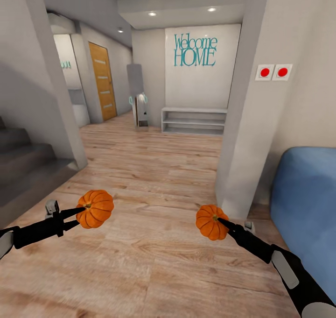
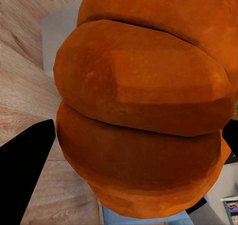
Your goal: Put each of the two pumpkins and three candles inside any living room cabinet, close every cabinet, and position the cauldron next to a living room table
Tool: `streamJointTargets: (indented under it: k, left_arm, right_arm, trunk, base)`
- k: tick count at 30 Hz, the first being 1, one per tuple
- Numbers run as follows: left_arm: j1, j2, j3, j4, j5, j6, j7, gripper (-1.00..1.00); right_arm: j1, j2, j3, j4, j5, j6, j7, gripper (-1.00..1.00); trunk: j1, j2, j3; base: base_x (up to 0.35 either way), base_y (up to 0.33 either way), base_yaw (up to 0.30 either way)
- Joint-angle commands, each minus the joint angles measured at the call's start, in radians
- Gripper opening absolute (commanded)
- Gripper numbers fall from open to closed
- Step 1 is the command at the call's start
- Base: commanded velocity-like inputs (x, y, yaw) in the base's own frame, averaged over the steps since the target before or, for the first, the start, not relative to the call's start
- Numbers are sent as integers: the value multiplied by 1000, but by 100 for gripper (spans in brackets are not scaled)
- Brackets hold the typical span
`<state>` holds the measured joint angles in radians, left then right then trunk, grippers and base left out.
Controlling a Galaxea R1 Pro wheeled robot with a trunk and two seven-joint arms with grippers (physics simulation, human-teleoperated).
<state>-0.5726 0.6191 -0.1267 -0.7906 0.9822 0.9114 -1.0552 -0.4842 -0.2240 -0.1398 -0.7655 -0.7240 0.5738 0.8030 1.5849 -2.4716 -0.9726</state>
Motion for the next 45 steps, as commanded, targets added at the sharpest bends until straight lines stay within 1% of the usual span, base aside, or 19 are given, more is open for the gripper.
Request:
streamJointTargets:
  k: [1, 3, 24, 31, 45]
  left_arm:
    - [-1, 1, -4, 1, 7, 6, -2, -100]
    - [-1, 3, -4, 1, 7, 6, -2, -100]
    - [-1, 2, -4, 1, 6, 6, -2, -100]
    - [-1, 1, -4, 1, 6, 6, -2, -100]
    - [-1, 1, -4, 1, 6, 6, -2, -100]
  right_arm:
    - [-1, 0, -1, 0, -6, 9, 1, -100]
    - [-1, 0, -1, 0, -8, 11, 1, -100]
    - [-1, 0, 3, 0, -8, 13, 1, -100]
    - [-1, -1, -1, 0, -13, 5, 14, -100]
    - [-1, 0, 0, 0, -10, 4, 16, -100]
  trunk:
    - [0, 0, -2]
    - [0, 0, -4]
    - [-81, 147, 42]
    - [-108, 196, 62]
    - [-161, 294, 106]
  base:
    - [0, 0, 0]
    - [0, 0, 0]
    - [0, 0, 0]
    - [0, 0, 0]
    - [0, 0, 0]
